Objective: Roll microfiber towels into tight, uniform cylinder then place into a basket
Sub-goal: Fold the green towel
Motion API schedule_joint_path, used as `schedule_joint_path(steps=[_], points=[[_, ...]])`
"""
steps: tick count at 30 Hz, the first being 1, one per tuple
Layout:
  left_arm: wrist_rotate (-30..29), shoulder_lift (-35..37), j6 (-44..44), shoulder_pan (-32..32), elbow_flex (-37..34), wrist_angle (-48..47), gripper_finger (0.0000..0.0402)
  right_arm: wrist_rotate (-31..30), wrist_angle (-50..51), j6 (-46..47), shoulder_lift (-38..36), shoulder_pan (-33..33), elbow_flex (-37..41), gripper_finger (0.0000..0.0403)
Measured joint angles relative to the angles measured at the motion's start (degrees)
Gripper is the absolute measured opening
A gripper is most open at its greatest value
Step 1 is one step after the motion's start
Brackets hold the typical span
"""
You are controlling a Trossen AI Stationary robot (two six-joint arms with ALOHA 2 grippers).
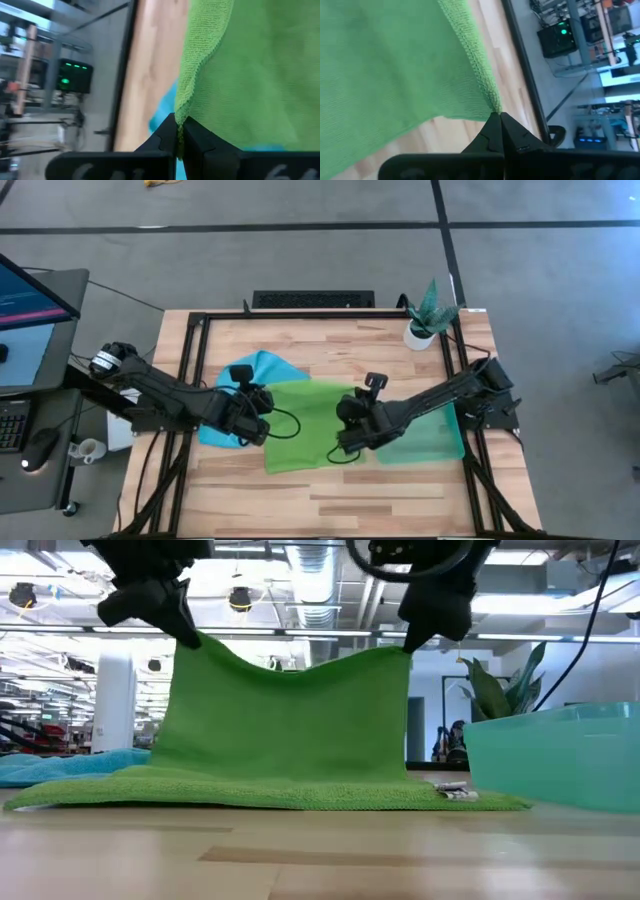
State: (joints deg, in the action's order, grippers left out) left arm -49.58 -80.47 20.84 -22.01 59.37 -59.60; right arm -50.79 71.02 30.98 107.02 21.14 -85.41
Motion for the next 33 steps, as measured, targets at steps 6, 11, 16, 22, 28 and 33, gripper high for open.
schedule_joint_path(steps=[6, 11, 16, 22, 28, 33], points=[[8.5, -0.2, 4.7, -2.2, 0.0, 2.4, 0.0, 4.8, -1.4, 0.0, 0.0, 2.2, 0.2, 0.0001], [11.8, -0.2, 5.2, -5.0, -2.5, 8.8, 0.0, 7.1, -4.3, 0.0, 0.0, 3.8, 3.5, 0.0002], [13.2, -0.3, 7.1, -6.6, -4.3, 10.6, 0.0, 9.4, -8.4, 1.4, 0.0, 5.7, 6.8, 0.0002], [13.9, -0.2, 7.2, -7.8, -4.0, 12.1, 0.0, 11.0, -9.3, 4.4, 0.0, 8.3, 7.0, 0.0002], [14.2, -0.2, 3.8, -8.4, -4.0, 11.8, 0.0, 11.5, -11.6, 4.5, 0.0, 9.7, 7.0, 0.0002], [0.6, 0.0, -5.8, -6.3, -4.0, 9.3, 0.0, 5.0, -10.9, 4.6, 0.0, 7.2, 6.5, 0.0002]])
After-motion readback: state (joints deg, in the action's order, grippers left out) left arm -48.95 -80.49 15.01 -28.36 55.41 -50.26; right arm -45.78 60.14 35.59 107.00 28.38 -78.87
